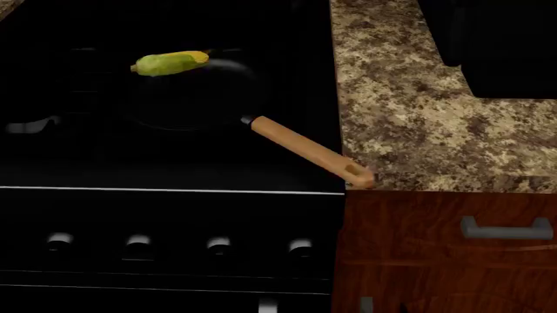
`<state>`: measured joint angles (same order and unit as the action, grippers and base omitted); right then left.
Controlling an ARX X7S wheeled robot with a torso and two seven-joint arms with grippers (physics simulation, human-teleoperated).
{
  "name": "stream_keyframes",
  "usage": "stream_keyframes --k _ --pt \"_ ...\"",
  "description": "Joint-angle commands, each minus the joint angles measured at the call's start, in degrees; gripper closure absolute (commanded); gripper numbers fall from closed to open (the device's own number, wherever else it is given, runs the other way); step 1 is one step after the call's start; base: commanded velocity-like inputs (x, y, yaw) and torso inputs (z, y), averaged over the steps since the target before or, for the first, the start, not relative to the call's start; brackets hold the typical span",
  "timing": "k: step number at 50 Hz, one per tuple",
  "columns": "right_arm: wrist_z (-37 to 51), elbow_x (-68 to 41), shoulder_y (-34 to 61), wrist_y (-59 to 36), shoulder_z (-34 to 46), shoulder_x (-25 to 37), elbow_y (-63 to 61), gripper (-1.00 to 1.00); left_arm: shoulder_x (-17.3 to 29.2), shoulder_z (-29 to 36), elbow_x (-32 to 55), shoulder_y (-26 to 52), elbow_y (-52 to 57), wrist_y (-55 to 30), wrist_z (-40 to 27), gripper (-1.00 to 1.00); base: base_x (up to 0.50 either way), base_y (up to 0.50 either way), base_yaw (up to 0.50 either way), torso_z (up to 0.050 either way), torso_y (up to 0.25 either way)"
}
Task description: Pick up the pan and dump the vegetables in it onto the plate. Then return the pan to the stove.
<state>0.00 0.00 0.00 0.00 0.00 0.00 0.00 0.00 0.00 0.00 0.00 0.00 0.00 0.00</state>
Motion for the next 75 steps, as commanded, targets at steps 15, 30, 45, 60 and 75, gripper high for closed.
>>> stream_keyframes --k 15,30,45,60,75 --pt "3.06 -2.13 0.10 -7.55 4.76 4.02 -4.39 -1.00 4.64 5.10 1.17 -3.48 10.72 -5.13 -3.12 -1.00 0.00 0.00 0.00 0.020 0.024" --pt "2.56 -1.22 4.07 -17.65 5.96 8.35 -11.76 -1.00 7.62 5.35 3.17 -2.47 24.13 -17.22 -2.89 -1.00 0.00 0.00 0.00 0.050 0.061" --pt "1.15 -1.98 9.34 -26.79 4.89 12.44 -15.98 -1.00 9.96 5.26 5.68 4.26 31.78 -30.77 -1.69 -1.00 0.00 0.00 0.00 0.050 0.061" --pt "0.53 -0.33 15.39 -39.41 7.69 14.88 -26.68 -1.00 12.31 5.17 8.06 11.72 37.49 -41.06 0.16 -1.00 0.00 0.00 0.00 0.050 0.061" --pt "0.42 -0.48 16.53 -46.05 7.54 16.12 -34.57 -1.00 12.93 5.47 8.18 12.49 40.45 -43.85 -1.08 -1.00 0.01 0.22 0.00 0.050 0.061"
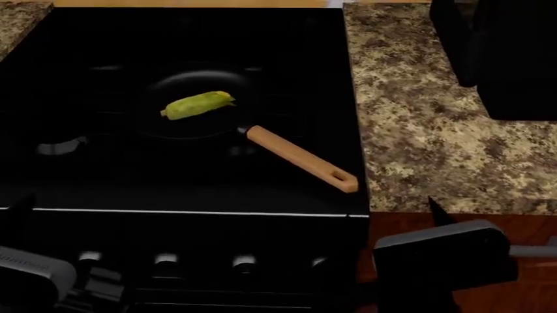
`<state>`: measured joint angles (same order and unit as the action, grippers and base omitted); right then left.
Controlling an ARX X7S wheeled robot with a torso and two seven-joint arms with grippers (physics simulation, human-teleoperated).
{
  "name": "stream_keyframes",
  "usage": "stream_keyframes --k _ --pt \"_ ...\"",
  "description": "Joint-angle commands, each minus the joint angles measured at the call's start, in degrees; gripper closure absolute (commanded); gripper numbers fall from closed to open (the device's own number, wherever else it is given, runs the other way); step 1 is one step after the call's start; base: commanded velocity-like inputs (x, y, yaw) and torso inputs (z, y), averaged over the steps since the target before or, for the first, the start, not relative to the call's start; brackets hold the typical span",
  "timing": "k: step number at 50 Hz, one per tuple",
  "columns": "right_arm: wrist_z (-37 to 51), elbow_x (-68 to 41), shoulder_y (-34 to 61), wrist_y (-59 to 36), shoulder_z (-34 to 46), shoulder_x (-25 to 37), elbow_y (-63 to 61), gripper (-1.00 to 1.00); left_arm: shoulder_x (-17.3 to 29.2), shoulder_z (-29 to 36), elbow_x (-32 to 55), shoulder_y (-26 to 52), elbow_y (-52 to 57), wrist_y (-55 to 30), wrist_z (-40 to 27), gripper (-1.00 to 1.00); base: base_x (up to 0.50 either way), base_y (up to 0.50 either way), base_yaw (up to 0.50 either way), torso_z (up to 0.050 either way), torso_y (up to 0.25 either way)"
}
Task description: Pick up the pan and dump the vegetables in it onto the plate. Then return the pan to the stove.
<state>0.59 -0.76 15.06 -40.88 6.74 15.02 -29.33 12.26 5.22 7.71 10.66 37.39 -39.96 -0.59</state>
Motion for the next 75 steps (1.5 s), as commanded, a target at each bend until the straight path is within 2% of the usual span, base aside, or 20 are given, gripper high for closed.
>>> stream_keyframes --k 1,4,6,11,35,39,41,47,52,75 --pt "-0.07 0.40 1.50 -5.30 0.76 1.23 -5.83 -1.00 0.76 0.46 0.40 1.89 3.17 -3.95 -0.51 -1.00 0.07 0.20 0.00 0.049 0.061" --pt "-1.46 -1.17 2.34 -6.77 0.14 1.32 -8.69 -1.00 0.72 0.74 0.51 2.48 2.96 -4.44 -0.59 -1.00 0.00 0.00 0.00 0.050 0.061" --pt "-1.50 -0.78 4.62 -11.51 1.51 1.40 -11.27 -1.00 0.83 1.21 0.46 3.34 3.40 -5.30 -0.65 -1.00 0.20 -0.01 0.00 0.049 0.062" --pt "-1.14 0.45 6.72 -13.43 5.27 1.49 -11.87 -1.00 1.50 2.50 0.45 6.33 4.84 -8.40 -0.41 -1.00 0.48 -0.10 0.00 0.050 0.062" --pt "-0.98 2.76 13.22 -18.82 12.71 2.38 -13.83 -1.00 1.79 -1.55 2.71 3.34 5.17 -6.38 -0.80 -1.00 0.48 -0.12 0.00 0.049 0.061" --pt "-3.70 1.14 16.00 -21.61 13.58 2.61 -10.97 -1.00 1.61 -2.15 3.28 1.59 4.71 -5.16 -0.63 -1.00 0.12 -0.03 0.00 0.024 0.025" --pt "-8.43 -2.45 19.84 -27.52 13.57 2.02 -7.74 -1.00 1.54 -1.81 3.25 1.43 4.28 -4.59 -0.60 -1.00 0.00 0.00 0.00 0.000 0.000" --pt "-11.80 -4.41 25.47 -35.66 15.87 2.90 -6.14 -1.00 0.32 -4.80 5.45 -2.23 6.14 -4.30 -1.01 -1.00 0.00 0.00 0.00 0.000 0.000" --pt "-13.01 -4.73 27.19 -36.76 19.51 3.97 -3.87 -1.00 0.57 -5.35 5.27 -4.60 6.90 -2.90 -1.33 -1.00 0.00 0.00 0.00 0.000 0.000" --pt "-15.60 -7.85 24.46 -29.38 19.76 0.92 2.01 -1.00 2.45 -2.06 1.79 -3.94 9.06 -5.10 -4.56 -1.00 0.00 0.00 0.00 0.000 0.000"
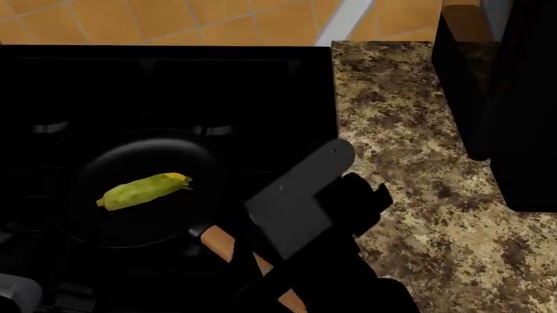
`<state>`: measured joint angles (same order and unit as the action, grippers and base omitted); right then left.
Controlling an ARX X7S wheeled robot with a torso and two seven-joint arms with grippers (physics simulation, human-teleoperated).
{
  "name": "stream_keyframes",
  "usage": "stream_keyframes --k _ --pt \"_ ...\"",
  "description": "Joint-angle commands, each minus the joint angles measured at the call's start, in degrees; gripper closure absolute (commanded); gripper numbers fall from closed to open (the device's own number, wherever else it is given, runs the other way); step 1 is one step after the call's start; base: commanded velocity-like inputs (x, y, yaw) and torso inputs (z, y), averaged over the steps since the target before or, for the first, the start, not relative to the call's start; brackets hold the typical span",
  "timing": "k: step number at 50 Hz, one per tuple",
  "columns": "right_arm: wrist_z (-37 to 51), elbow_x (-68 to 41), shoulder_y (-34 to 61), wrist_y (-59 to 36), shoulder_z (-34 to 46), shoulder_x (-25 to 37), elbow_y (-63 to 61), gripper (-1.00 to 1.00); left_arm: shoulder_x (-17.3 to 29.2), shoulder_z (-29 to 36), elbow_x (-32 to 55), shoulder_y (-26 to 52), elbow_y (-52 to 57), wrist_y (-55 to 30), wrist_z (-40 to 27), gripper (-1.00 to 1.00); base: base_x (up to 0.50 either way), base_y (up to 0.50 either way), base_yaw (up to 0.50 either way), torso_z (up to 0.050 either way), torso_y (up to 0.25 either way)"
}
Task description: Pick up the pan and dump the vegetables in it onto the plate. Then return the pan to the stove.
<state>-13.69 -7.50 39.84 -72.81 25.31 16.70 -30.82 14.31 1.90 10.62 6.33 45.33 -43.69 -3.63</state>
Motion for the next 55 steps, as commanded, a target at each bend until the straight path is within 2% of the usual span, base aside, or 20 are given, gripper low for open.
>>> stream_keyframes --k 1,11,21,32,47,48,55 --pt "-1.57 -1.28 -0.37 3.42 1.14 -0.99 4.81 -1.00 0.43 1.41 -1.15 0.48 1.18 -1.41 -1.57 -1.00 0.00 0.00 0.00 0.000 0.000" --pt "-2.35 -1.49 0.32 6.83 4.39 -2.84 9.28 -1.00 0.80 1.50 -0.83 0.29 -0.59 0.48 -1.21 -1.00 0.00 0.00 0.00 0.000 0.000" --pt "-4.40 -1.51 1.76 16.97 6.24 -6.44 28.78 -1.00 0.76 2.21 -0.68 0.38 -0.41 0.17 -1.56 -1.00 0.00 0.00 0.00 0.000 0.000" --pt "-5.31 -1.18 1.73 24.33 8.04 -8.67 42.45 -1.00 0.84 2.79 -0.26 0.33 0.39 -0.55 -1.94 -1.00 0.00 0.00 0.00 0.000 0.000" --pt "-6.97 -1.63 -0.11 28.46 11.05 -11.16 56.24 -1.00 1.40 2.74 0.33 1.08 2.61 -1.27 -2.34 -1.00 0.00 0.00 0.00 0.000 0.000" --pt "-7.11 -1.41 -0.74 29.59 11.55 -10.98 56.76 1.00 1.42 2.93 0.30 1.40 3.28 -1.74 -2.50 -1.00 0.01 0.00 0.00 0.000 0.000" --pt "-6.27 -3.00 -0.76 25.43 9.49 -9.26 49.49 1.00 1.13 3.47 0.94 2.76 5.20 -2.91 -2.72 -1.00 0.00 0.00 0.00 0.000 0.000"
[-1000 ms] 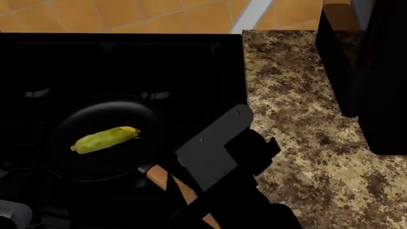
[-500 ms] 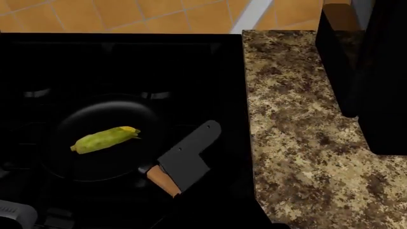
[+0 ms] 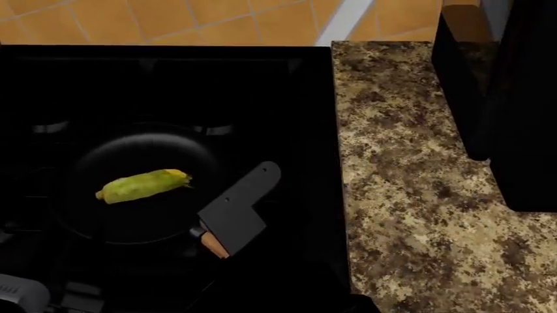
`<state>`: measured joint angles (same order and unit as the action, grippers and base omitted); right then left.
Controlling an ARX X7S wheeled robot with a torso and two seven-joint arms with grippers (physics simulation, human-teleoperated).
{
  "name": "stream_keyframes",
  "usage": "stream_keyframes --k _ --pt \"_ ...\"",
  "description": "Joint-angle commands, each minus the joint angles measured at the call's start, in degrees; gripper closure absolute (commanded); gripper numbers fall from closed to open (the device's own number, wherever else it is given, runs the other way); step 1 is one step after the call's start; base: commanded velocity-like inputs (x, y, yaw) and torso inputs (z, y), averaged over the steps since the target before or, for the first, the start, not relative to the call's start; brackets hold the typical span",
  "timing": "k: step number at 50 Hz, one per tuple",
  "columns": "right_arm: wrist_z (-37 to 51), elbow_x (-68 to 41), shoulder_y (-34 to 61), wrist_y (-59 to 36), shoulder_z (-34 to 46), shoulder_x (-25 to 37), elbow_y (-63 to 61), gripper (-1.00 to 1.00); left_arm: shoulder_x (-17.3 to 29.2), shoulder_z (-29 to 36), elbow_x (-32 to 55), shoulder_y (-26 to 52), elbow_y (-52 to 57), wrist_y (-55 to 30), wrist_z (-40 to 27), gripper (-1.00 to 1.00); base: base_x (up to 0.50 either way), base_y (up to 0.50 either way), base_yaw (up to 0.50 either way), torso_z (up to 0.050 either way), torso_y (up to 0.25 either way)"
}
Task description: Pick up the pan and dump the vegetables in it onto the plate. Then return the pan to the stove.
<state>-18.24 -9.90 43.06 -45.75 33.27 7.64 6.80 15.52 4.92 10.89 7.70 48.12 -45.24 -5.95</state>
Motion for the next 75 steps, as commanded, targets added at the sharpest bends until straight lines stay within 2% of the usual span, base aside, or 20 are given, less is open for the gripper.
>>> stream_keyframes --k 1,6,7,14,15,18,21,24,29,35,39,41,44,51,56,75 --pt "-1.30 -0.90 -4.23 -1.52 0.76 0.05 10.85 1.00 -0.11 0.25 0.71 1.03 2.31 -0.80 -0.41 -1.00 0.00 0.00 0.00 0.000 0.000" --pt "2.76 0.35 -3.55 -4.22 -1.18 2.61 -0.58 1.00 0.12 0.18 0.95 0.98 3.35 -1.76 -0.69 -1.00 0.00 0.00 0.00 0.000 0.000" --pt "4.23 -0.19 -2.91 -5.41 -4.03 3.01 -3.46 1.00 -0.18 -0.72 1.95 0.38 5.03 -2.18 -0.55 -1.00 0.00 0.00 0.00 0.000 0.000" --pt "6.45 -0.32 -1.24 -7.61 -7.19 4.28 -8.82 1.00 0.66 0.27 1.98 -2.26 11.16 -4.33 -2.13 -1.00 0.00 0.00 0.00 0.000 0.000" --pt "6.55 -0.24 -1.02 -8.14 -7.13 4.52 -9.59 1.00 2.28 1.76 3.63 -2.27 11.85 -3.38 -4.63 -1.00 0.00 0.00 0.00 0.000 0.000" --pt "6.93 -0.70 -0.75 -8.90 -8.32 4.86 -12.08 1.00 10.95 6.70 12.87 -0.71 11.85 0.54 -16.47 -1.00 0.00 0.00 0.00 0.000 0.000" --pt "7.26 -1.80 -1.08 -12.77 -9.23 5.46 -18.56 1.00 14.91 9.01 17.55 0.95 11.82 1.61 -22.20 -1.00 0.00 0.00 0.00 0.000 0.000" --pt "7.46 -1.91 -0.55 -14.02 -9.76 6.13 -20.15 1.00 22.00 14.82 22.66 2.62 11.84 7.47 -31.02 -1.00 0.00 0.00 0.00 0.000 0.000" --pt "8.47 -1.67 0.66 -18.10 -9.20 6.90 -26.26 1.00 23.58 16.37 23.74 2.84 11.09 9.52 -32.54 -1.00 0.00 0.00 0.00 0.000 0.003" --pt "9.73 -1.41 1.23 -18.67 -10.83 6.99 -27.55 1.00 26.76 16.55 23.54 -0.30 11.67 14.03 -34.52 -1.00 0.00 0.00 0.00 0.000 0.004" --pt "10.17 -1.56 0.92 -18.56 -11.54 6.94 -28.77 1.00 31.83 23.71 25.47 3.95 11.82 17.57 -40.98 -1.00 0.00 0.00 0.00 0.000 0.003" --pt "10.64 -0.36 0.93 -17.98 -9.51 7.76 -29.07 1.00 34.41 27.64 26.56 6.66 11.83 19.61 -43.89 -1.00 0.04 0.25 0.00 0.000 0.000" --pt "10.70 -0.56 0.72 -18.32 -9.51 7.62 -29.21 1.00 36.42 31.20 27.51 9.44 11.79 21.38 -46.49 -1.00 0.10 0.50 0.00 0.000 0.003" --pt "10.67 -0.70 1.09 -18.66 -8.91 7.51 -28.94 1.00 36.34 33.05 28.28 12.52 11.51 21.91 -46.94 -1.00 0.10 0.50 0.00 0.002 0.003" --pt "10.64 -0.88 1.48 -19.54 -8.51 7.53 -29.53 1.00 38.32 36.45 28.29 14.82 11.60 24.21 -49.09 -1.00 0.10 0.50 0.00 0.000 0.002" --pt "10.75 -1.06 1.87 -19.77 -6.73 7.24 -28.61 1.00 39.63 39.48 28.50 17.13 11.45 25.42 -50.82 -1.00 0.10 0.50 0.00 0.001 0.003"
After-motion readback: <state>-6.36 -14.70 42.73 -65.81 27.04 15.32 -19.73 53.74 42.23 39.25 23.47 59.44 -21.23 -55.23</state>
